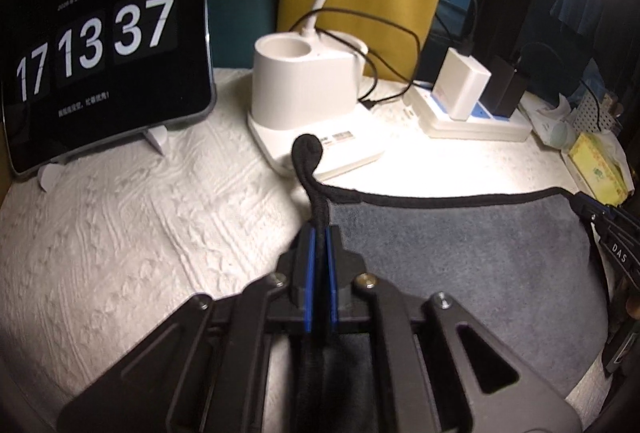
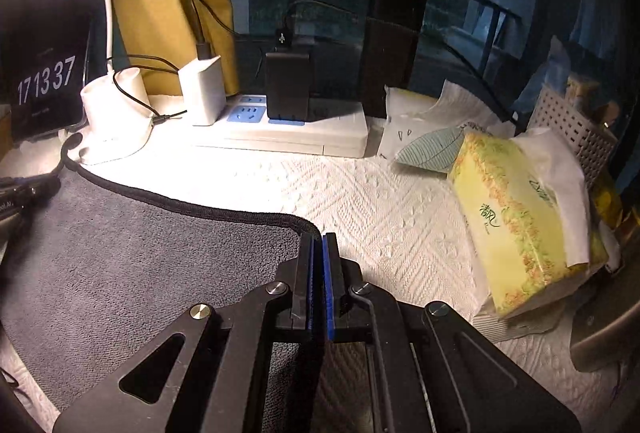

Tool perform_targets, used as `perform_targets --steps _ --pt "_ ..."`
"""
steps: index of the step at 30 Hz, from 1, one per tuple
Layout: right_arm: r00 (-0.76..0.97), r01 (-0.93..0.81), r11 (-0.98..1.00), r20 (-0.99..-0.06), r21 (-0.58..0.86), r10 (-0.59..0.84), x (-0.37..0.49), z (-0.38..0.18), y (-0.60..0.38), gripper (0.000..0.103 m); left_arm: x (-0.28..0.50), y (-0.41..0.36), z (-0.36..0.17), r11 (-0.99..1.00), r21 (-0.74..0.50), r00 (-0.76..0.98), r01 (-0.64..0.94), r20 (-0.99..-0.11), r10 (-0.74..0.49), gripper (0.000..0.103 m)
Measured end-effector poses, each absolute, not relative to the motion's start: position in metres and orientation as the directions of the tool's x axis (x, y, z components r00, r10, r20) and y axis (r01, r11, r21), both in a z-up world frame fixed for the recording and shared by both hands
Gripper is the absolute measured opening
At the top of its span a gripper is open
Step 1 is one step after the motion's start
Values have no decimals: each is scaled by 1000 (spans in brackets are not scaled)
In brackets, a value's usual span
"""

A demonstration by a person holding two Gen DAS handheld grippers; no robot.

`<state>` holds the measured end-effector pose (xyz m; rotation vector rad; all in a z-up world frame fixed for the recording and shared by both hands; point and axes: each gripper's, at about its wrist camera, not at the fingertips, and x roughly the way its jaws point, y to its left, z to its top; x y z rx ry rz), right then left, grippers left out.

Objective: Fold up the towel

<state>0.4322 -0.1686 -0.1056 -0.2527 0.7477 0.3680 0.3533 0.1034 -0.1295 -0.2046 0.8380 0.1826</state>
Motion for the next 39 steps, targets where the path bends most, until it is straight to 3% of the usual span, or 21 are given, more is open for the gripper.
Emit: perform_targets --steps 14,25,33,38,39 --pt "619 -406 908 -763 -106 187 444 -119 -164 5 369 99 -137 968 -73 627 -240 -773 97 8" --pt "626 -403 906 -762 -132 167 445 -121 -161 8 371 102 -134 965 -82 622 -248 -777 94 10" --pt "636 -368 920 -758 -132 146 445 -119 -165 32 367 97 -127 966 -63 613 -252 -783 109 19" --pt "634 -381 917 -755 -121 164 437 -112 -163 56 361 94 -123 965 -62 607 -256 -787 111 19" --pt "635 -385 915 -754 -120 168 435 -110 -162 56 359 94 -122 965 -65 608 -255 -787 108 19"
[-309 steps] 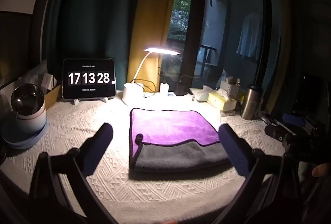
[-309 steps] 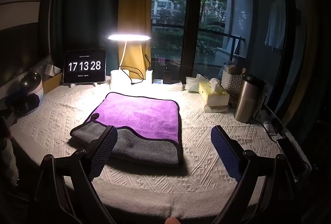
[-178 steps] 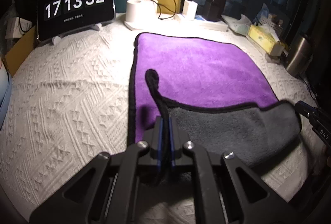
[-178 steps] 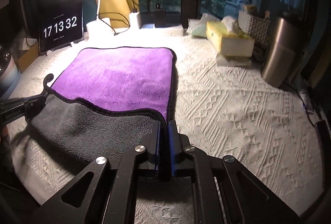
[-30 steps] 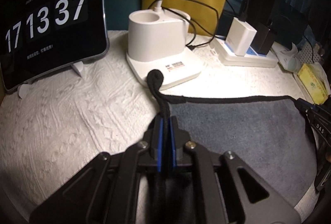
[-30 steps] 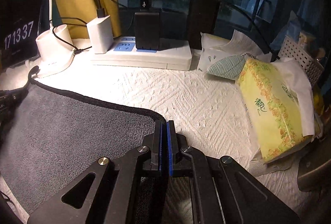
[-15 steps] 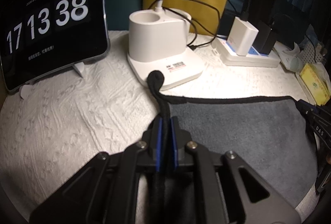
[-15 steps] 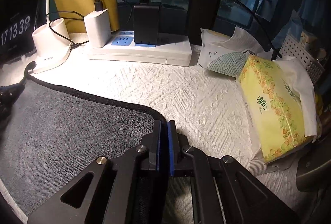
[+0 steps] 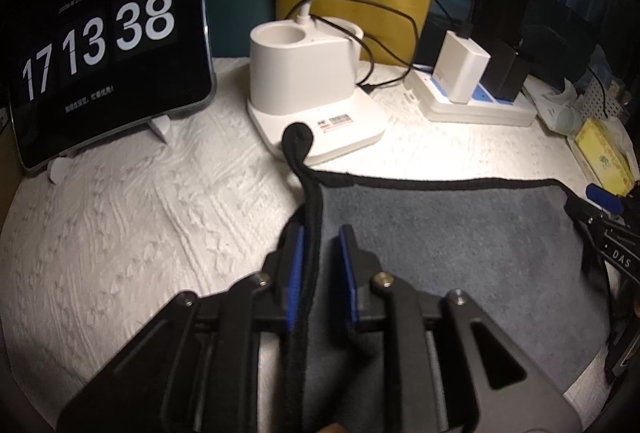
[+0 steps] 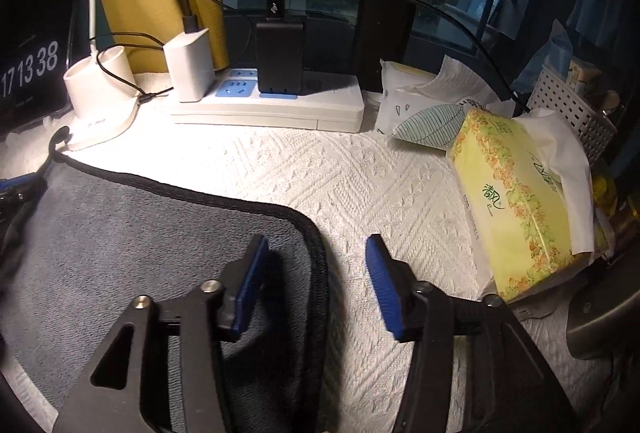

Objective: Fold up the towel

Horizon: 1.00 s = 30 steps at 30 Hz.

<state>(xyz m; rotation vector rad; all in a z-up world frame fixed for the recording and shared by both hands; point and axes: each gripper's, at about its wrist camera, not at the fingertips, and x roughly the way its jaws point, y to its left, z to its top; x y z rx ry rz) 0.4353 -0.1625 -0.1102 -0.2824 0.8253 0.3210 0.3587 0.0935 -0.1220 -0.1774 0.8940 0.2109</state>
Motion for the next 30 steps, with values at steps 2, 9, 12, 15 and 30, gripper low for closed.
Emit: perform_targets --steps 2,9,12,15,30 --pt "638 -393 912 -749 -119 177 430 -106 -161 57 355 91 -120 966 -64 608 -251 -787 106 20" --pt "659 -395 911 -728 -120 190 413 -90 -160 58 341 84 -108 971 -65 621 -230 -778 95 22" --pt "665 -395 911 -720 -118 195 405 -84 -162 58 334 81 -103 971 -78 629 -225 -773 83 70" --pt "672 -395 911 -713 -116 201 397 -78 -163 58 327 78 -96 973 -93 649 -213 -758 69 103" --pt "708 -389 914 -673 -117 215 350 -49 -175 58 284 62 -49 975 -99 704 -199 -707 72 103"
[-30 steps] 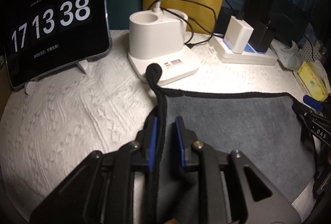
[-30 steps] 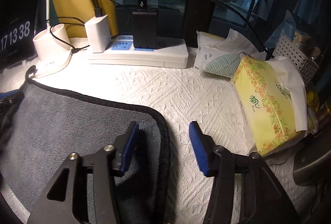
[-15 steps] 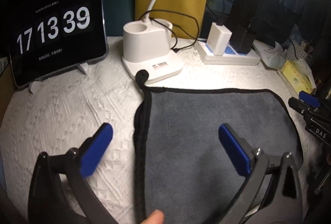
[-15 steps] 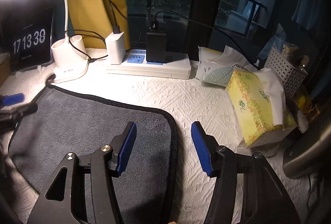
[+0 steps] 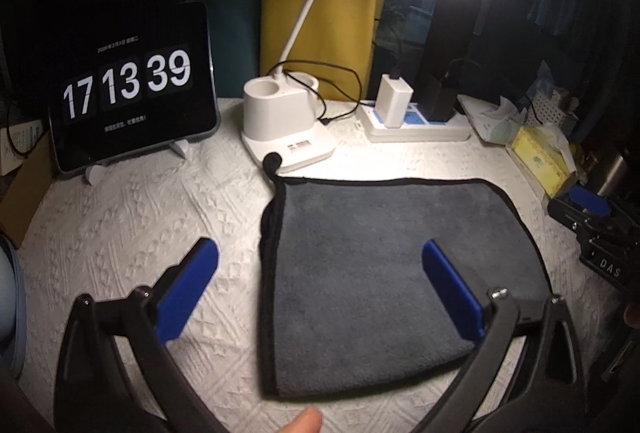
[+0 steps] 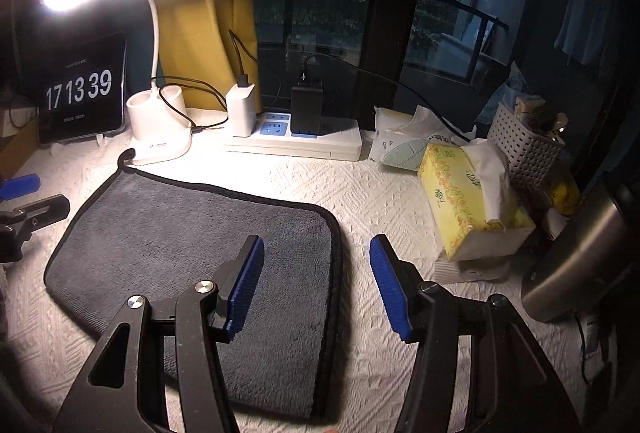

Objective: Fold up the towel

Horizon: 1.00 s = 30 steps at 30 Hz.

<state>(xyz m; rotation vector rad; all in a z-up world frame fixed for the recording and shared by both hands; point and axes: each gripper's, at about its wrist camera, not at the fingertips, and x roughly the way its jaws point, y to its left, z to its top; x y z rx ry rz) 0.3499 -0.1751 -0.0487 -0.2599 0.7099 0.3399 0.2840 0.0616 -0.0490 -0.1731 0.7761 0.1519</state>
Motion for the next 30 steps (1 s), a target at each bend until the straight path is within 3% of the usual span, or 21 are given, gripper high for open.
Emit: perform_targets --steps 30 --pt "752 -396 910 -611 -121 246 255 -11 -181 58 181 44 -4 972 -111 778 -208 -620 96 103"
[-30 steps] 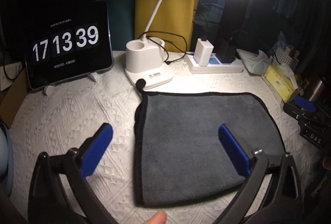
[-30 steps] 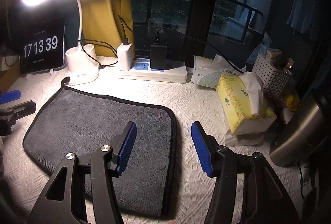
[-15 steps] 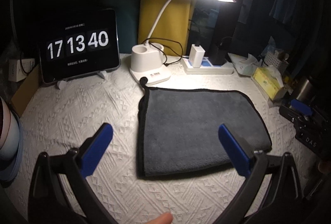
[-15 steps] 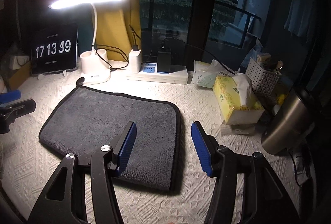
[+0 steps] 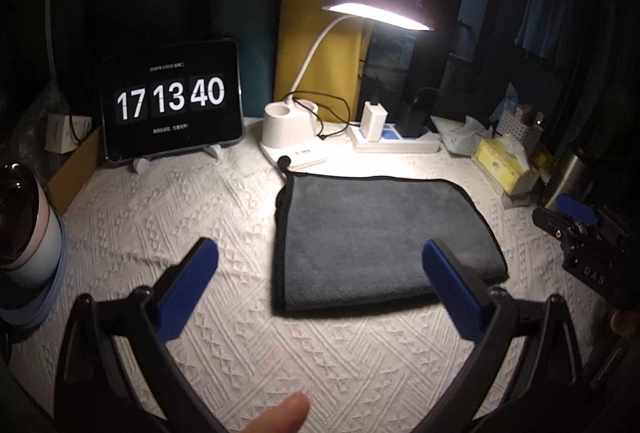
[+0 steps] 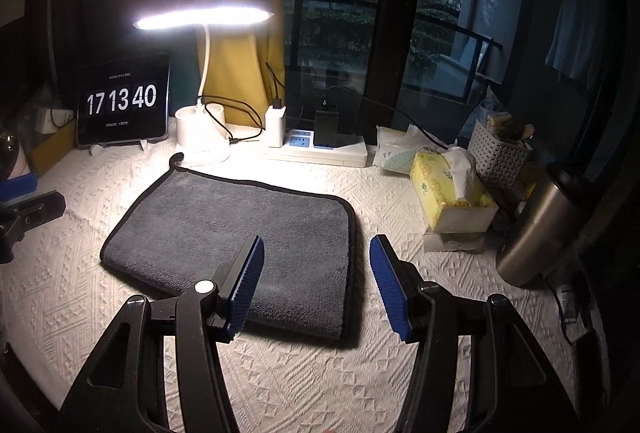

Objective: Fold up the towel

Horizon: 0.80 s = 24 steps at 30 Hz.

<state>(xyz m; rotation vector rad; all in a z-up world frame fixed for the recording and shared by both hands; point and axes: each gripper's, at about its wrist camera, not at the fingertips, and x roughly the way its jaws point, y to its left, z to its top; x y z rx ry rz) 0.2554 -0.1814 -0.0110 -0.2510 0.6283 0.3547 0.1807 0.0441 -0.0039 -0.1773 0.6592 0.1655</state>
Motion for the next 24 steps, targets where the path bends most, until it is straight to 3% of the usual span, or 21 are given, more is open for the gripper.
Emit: perform_targets --steps 11,24 --pt "763 -406 906 -591 -124 261 224 -2 -184 58 148 31 9 977 -52 806 -208 -575 141 103" --pt "784 -397 910 -560 -120 268 185 8 -196 58 107 17 20 982 -63 842 -176 -527 117 103"
